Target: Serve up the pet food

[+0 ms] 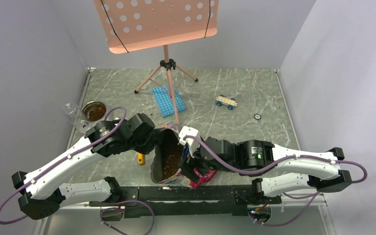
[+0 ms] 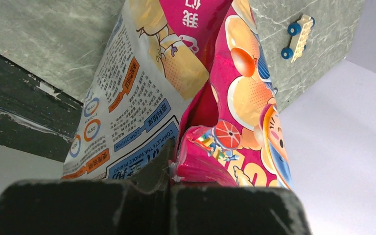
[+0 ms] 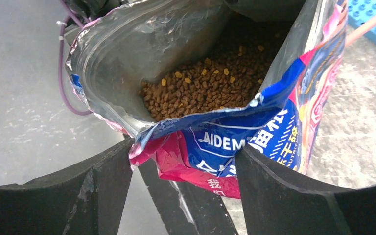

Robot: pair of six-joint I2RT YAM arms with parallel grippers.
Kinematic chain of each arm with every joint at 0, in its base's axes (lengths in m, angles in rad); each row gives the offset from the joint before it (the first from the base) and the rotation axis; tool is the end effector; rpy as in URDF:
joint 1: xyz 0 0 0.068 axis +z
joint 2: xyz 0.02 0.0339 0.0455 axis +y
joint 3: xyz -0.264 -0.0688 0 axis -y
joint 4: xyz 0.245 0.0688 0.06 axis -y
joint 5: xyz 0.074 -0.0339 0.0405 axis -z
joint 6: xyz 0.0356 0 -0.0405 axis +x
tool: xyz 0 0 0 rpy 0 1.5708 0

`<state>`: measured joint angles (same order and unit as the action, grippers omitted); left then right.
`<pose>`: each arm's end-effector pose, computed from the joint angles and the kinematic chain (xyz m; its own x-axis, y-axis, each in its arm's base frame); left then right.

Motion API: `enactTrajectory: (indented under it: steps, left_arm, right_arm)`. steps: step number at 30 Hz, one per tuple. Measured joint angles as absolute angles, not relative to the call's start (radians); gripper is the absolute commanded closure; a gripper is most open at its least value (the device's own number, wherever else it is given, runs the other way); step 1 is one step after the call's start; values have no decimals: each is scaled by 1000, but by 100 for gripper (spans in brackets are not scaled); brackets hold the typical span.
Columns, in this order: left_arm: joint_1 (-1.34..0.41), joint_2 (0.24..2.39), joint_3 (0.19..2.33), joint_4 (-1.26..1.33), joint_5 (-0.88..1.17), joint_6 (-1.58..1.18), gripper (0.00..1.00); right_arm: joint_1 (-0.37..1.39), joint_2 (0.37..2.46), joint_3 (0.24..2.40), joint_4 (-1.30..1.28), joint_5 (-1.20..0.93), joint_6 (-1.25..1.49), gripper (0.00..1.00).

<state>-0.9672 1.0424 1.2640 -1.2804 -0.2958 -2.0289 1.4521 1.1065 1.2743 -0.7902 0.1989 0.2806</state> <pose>0.1026 -0.1305 0.3597 -0.4148 -0.9098 -0.0113 -0.7562 0.3516 -0.5518 0.0332 0.2194 0.3861 -0.3306 -0.4800 -0.8126 -0.8979 0.4250 0.1143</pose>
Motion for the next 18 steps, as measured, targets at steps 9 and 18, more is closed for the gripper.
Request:
enactTrajectory:
  steps: [9, 18]
  left_arm:
    - [-964, 1071, 1304, -1308, -304, -2036, 100]
    - [-964, 1207, 1474, -1359, -347, -1859, 100]
  right_arm:
    - [1533, 1128, 1303, -840, 455, 403, 11]
    - [1414, 1153, 1335, -921, 585, 521, 91]
